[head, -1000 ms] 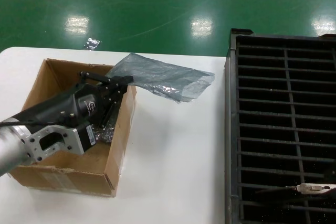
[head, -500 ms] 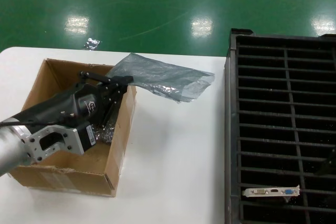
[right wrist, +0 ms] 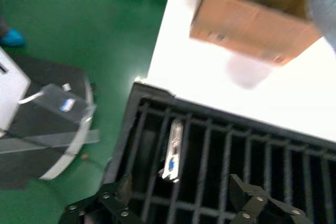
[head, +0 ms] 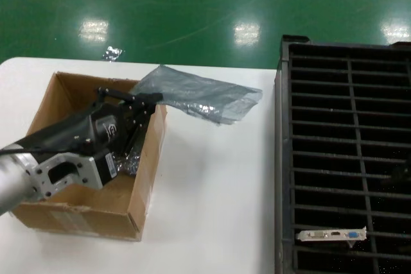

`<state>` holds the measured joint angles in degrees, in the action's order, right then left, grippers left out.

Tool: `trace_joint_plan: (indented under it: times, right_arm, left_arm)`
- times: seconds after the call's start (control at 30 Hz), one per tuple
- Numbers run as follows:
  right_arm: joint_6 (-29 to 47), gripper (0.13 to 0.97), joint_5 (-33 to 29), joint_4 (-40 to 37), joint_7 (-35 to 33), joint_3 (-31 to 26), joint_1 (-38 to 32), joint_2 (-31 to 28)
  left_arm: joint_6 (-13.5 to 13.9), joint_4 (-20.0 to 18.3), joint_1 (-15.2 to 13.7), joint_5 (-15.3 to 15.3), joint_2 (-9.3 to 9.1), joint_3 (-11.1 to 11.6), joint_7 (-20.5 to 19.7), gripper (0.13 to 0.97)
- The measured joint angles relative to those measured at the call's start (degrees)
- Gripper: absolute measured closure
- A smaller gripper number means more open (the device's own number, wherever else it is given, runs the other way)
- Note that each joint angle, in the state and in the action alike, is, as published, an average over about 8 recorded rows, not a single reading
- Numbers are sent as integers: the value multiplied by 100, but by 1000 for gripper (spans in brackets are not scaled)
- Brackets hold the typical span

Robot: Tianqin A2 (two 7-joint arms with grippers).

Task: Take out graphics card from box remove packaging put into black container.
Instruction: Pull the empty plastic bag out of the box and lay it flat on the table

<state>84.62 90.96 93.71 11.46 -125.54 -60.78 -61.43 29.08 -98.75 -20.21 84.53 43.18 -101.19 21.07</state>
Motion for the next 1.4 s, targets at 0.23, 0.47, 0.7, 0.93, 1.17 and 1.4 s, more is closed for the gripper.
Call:
trace_joint_plan:
  times: [0.23, 0.47, 0.7, 0.93, 1.17, 1.4]
  right_arm:
    - [-931, 424, 1194, 296, -919, 1415, 1635, -485]
    - [-1341, 292, 2921, 251, -1619, 3070, 3505, -555]
    - [-807, 187, 4218, -66, -1402, 4798, 4774, 81]
    - [-285, 166, 4843, -486, -658, 5794, 5357, 479]
    - [120, 132, 4929, -772, -381, 6095, 5543, 482]
    - [158, 129, 4925, -793, -375, 6112, 5555, 473]
  left_arm:
    - [0, 0, 0, 0, 0, 0, 0, 958]
    - [0, 0, 0, 0, 0, 0, 0, 958]
    - [0, 0, 0, 0, 0, 0, 0, 958]
    - [0, 0, 0, 0, 0, 0, 0, 958]
    - [1, -10, 2, -9, 0, -3, -7, 958]
    - [145, -209, 39, -18, -12, -92, -662, 958]
